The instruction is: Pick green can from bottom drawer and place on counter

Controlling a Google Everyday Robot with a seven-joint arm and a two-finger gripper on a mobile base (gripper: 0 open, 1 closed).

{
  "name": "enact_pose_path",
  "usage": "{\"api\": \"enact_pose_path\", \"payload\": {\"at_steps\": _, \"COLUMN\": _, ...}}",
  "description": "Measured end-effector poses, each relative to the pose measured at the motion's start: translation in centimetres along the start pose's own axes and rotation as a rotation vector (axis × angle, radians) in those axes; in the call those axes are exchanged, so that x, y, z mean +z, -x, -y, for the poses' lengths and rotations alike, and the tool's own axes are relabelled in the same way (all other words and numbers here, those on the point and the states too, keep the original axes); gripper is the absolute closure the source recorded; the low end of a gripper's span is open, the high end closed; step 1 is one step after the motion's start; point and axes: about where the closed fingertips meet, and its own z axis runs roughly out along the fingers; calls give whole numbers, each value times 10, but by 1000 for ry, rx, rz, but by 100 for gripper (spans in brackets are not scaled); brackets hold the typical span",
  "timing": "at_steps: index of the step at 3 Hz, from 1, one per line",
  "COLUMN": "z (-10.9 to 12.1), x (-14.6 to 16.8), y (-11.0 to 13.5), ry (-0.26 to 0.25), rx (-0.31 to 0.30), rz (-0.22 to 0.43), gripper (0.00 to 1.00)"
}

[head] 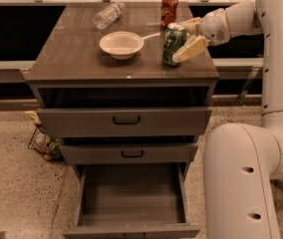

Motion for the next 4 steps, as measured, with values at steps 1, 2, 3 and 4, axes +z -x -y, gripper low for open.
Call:
{"api": "enact_pose_path", "payload": {"at_steps": 1, "z": -2, "x": -7, "y": 1, "ry": -3, "rx": 13, "rz": 6, "gripper": 0}}
{"api": "enact_pose_path", "payload": {"at_steps": 2, "z": -1, "x": -44, "y": 1, "ry": -63, "rx": 43, "rz": 70, "gripper": 0}}
{"api": "enact_pose_path", "payload": {"at_steps": 3, "z": -1, "x": -123, "y": 8, "ry": -211, "rx": 42, "rz": 152, "gripper": 0}}
{"api": "enact_pose_path", "payload": {"at_steps": 4, "z": -2, "x": -141, "y": 3, "ry": -242, "rx": 49, "rz": 158, "gripper": 0}}
